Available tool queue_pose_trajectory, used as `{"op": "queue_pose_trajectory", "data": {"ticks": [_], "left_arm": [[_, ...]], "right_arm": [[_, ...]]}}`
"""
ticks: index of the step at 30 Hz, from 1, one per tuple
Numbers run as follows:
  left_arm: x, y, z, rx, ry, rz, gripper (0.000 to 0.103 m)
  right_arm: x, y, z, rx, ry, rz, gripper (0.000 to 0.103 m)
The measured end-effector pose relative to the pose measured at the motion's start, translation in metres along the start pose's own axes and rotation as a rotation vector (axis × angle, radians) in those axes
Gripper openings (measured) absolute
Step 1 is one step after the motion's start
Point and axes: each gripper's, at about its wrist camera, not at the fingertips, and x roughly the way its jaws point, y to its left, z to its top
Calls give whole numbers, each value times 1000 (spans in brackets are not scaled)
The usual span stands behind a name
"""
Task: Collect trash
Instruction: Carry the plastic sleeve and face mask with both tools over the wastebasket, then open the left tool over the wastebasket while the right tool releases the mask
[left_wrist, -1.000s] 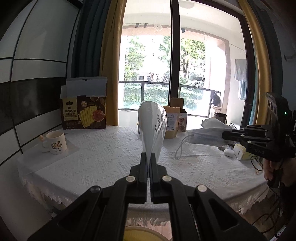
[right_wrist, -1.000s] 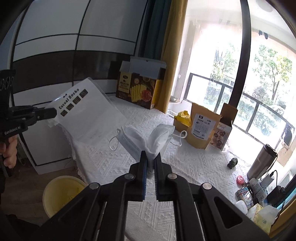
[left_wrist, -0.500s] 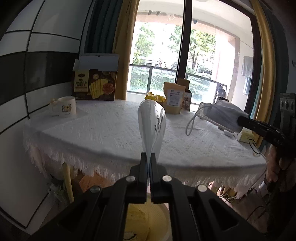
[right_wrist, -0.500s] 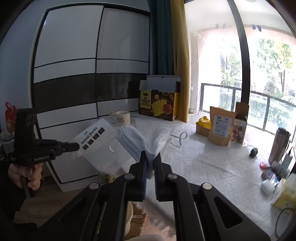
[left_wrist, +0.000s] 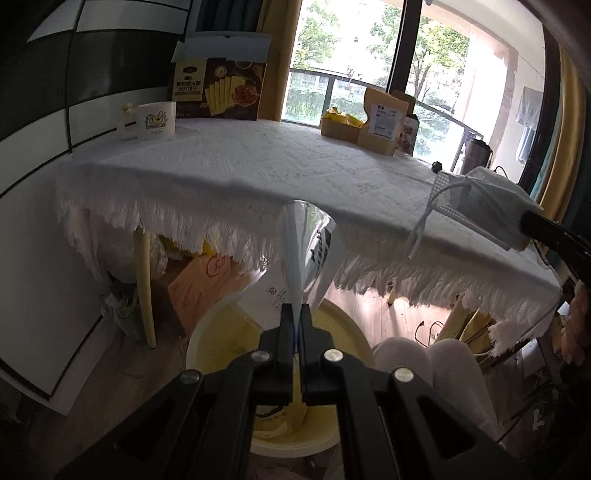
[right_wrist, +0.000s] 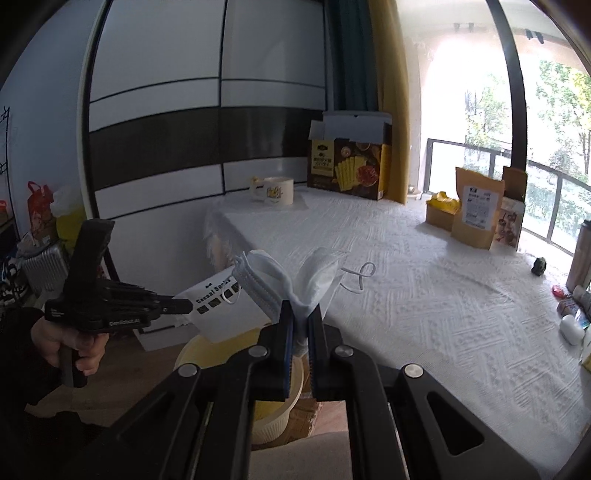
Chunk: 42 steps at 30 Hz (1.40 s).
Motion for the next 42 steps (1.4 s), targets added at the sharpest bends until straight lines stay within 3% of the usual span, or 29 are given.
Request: {"op": "queue_pose_trajectory", "data": {"ticks": [12, 26, 29, 31, 33, 42], "left_arm": [[35, 39, -32, -102, 150, 70, 2], [70, 60, -58, -155, 287, 70, 3], [75, 60, -59, -158, 303, 70, 10], [75, 61, -59, -163, 306, 66, 28], [74, 62, -59, -169, 298, 55, 35], [66, 68, -52, -178, 256, 57, 39]], "right_arm": [[55, 13, -41, -2, 166, 52, 6], [119, 35, -71, -32, 335, 126, 6], [130, 43, -77, -46, 366, 146, 6], [138, 49, -80, -57, 388, 161, 6], [145, 53, -83, -66, 409, 170, 6], [173, 64, -93, -92, 503, 185, 6]]}}
